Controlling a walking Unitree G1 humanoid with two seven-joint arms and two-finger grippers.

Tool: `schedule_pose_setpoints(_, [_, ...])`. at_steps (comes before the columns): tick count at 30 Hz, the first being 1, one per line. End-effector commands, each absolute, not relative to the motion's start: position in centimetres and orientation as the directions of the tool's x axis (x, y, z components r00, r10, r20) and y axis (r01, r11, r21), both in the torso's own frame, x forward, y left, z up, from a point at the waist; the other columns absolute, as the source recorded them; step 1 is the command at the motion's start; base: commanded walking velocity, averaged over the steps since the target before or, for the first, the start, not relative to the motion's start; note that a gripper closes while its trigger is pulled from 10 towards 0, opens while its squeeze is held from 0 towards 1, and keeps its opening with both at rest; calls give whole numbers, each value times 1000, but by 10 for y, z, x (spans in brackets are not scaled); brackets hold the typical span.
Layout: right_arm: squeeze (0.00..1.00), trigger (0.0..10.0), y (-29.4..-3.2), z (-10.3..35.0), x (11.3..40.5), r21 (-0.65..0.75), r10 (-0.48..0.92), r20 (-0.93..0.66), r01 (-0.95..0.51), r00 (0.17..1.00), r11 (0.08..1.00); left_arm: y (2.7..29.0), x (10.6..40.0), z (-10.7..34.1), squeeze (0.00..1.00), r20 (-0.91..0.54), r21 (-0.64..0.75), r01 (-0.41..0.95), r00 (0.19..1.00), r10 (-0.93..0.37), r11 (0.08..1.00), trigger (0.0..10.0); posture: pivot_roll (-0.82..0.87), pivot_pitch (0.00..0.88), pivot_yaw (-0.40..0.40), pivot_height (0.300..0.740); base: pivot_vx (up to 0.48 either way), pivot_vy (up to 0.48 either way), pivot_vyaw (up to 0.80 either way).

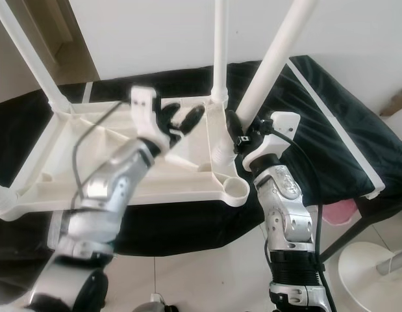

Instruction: Building children table

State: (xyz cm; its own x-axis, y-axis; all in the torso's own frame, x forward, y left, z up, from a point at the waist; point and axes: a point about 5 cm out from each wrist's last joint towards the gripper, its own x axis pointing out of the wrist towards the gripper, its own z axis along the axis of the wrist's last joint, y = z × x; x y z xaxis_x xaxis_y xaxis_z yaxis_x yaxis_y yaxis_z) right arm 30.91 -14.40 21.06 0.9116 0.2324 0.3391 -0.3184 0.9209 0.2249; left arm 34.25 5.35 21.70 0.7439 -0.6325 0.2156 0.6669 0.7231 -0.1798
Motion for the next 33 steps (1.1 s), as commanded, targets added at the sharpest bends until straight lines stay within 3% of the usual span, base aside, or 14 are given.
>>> schedule_pose_setpoints(1, [0,10000,-146,214,308,212,217,352,-303,910,929,51,337,220,0,229,-146,720,692,-685,678,10000,34,0,21,740,0,0,0])
schedule_pose_setpoints(4, [0,10000,-145,214,308,190,220,349,-298,911,935,52,333,217,0,230,-148,734,678,-699,663,10000,36,0,17,740,0,0,0])
schedule_pose_setpoints(5, [0,10000,-145,209,308,149,225,333,-287,916,946,51,322,210,0,232,-124,782,621,-749,610,10000,40,0,14,740,0,0,0])
schedule_pose_setpoints(7, [0,10000,-145,207,308,123,228,326,-280,918,952,51,313,206,0,237,-97,810,583,-777,578,10000,40,0,14,740,0,0,0])
schedule_pose_setpoints(17, [0,10000,-142,205,301,106,205,323,-250,924,962,54,281,204,0,231,62,877,452,-862,477,10000,39,0,17,740,0,0,0])
schedule_pose_setpoints(24, [0,10000,-138,201,298,74,229,314,-265,921,961,55,270,197,0,206,37,914,389,-898,405,10000,33,0,20,740,0,0,0])
schedule_pose_setpoints(29, [0,10000,-140,195,289,42,261,303,-286,917,957,62,252,181,0,123,13,952,301,-946,305,10000,23,0,23,740,0,0,0])
schedule_pose_setpoints(33, [0,10000,-140,193,281,37,281,301,-306,911,951,67,247,175,0,88,11,955,295,-952,297,10000,21,0,24,740,0,0,0])
